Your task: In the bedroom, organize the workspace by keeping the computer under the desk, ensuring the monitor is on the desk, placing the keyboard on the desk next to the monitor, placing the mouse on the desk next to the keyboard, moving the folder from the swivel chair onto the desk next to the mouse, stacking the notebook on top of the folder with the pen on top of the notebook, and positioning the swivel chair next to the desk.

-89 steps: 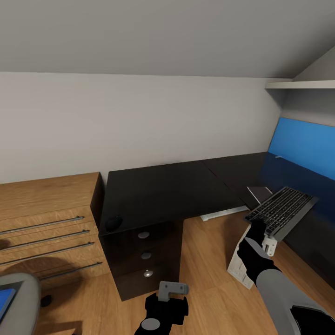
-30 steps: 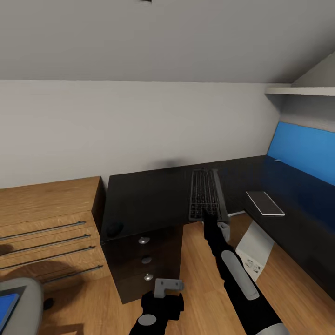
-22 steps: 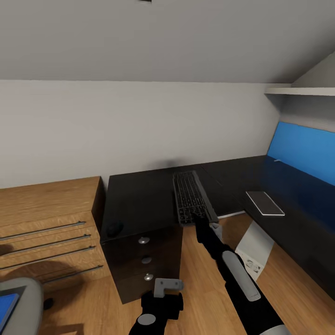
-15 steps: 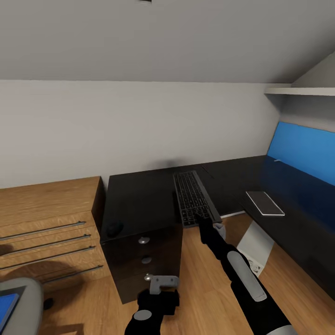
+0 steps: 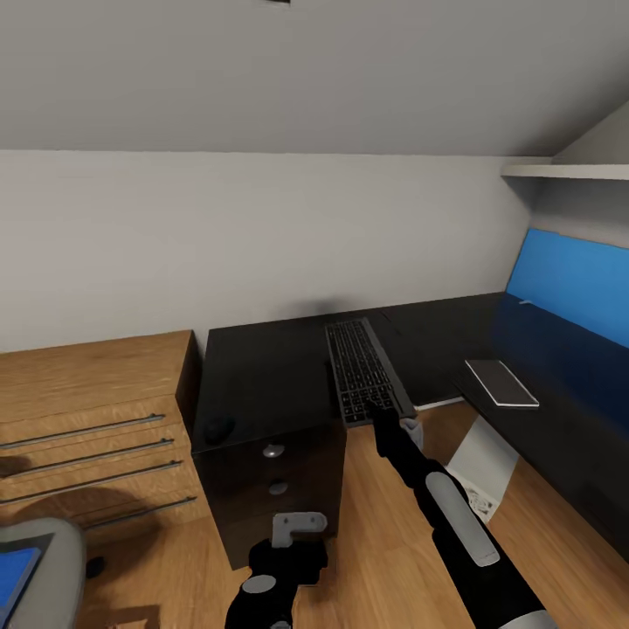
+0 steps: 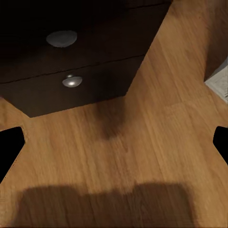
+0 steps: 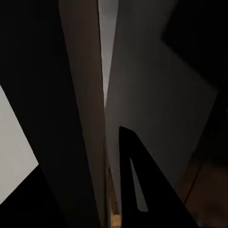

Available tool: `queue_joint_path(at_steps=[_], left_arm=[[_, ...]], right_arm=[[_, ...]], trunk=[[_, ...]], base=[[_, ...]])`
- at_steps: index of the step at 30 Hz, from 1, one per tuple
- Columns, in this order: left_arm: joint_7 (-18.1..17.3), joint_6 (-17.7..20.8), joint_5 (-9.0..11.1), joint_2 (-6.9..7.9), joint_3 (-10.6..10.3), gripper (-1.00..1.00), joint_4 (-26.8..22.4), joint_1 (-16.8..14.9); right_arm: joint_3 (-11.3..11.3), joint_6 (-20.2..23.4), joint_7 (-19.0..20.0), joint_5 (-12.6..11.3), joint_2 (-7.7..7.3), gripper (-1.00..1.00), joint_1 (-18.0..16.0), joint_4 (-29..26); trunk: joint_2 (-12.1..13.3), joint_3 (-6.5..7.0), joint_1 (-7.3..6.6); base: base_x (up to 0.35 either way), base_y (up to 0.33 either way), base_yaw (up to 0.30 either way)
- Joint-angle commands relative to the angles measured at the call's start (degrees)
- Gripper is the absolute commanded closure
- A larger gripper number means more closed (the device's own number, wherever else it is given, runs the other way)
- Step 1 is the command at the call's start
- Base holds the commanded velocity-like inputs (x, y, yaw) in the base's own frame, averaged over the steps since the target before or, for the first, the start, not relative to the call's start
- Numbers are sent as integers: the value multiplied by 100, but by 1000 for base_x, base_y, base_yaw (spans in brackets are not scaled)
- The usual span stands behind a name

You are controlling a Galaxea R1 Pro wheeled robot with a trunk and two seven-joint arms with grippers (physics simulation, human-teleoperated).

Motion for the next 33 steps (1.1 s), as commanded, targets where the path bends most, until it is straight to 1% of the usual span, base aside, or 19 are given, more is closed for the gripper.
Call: queue_joint_path(at_steps=[1, 6, 11, 12, 13, 17, 33], left_arm=[[54, 11, 49, 0, -4, -100, -4, -7], [58, 10, 47, 5, 8, -100, -3, -7], [62, 10, 46, 8, 26, -100, -3, -6], [60, 12, 47, 8, 65, -100, -3, -6], [49, 16, 48, 3, 229, -100, -3, -7], [41, 14, 49, 0, 348, -100, -3, -7], [44, 11, 40, 5, 374, -100, -25, -7]], right_arm=[[3, 6, -33, -35, -4, 100, -2, -10], [-5, 15, -36, -31, -24, 100, -2, -16], [-6, 42, 37, -37, -42, 100, 0, -18], [-6, 43, 51, -40, -42, 100, 5, -18], [-6, 36, 71, -31, -40, 100, 31, -28], [-6, 41, 83, -38, -39, 100, 52, -25], [39, 50, 80, -44, -4, 100, 81, 22]], trunk=[[-3, -6, 0], [-3, -6, 0], [-3, -6, 0], [-3, -6, 0], [-3, -6, 0], [-3, -6, 0], [-3, -6, 0]], base=[[0, 0, 268], [-96, 98, 255], [-190, 209, 78], [-104, 110, 22], [-34, 36, 7], [-12, 13, 3], [0, 0, 0]])
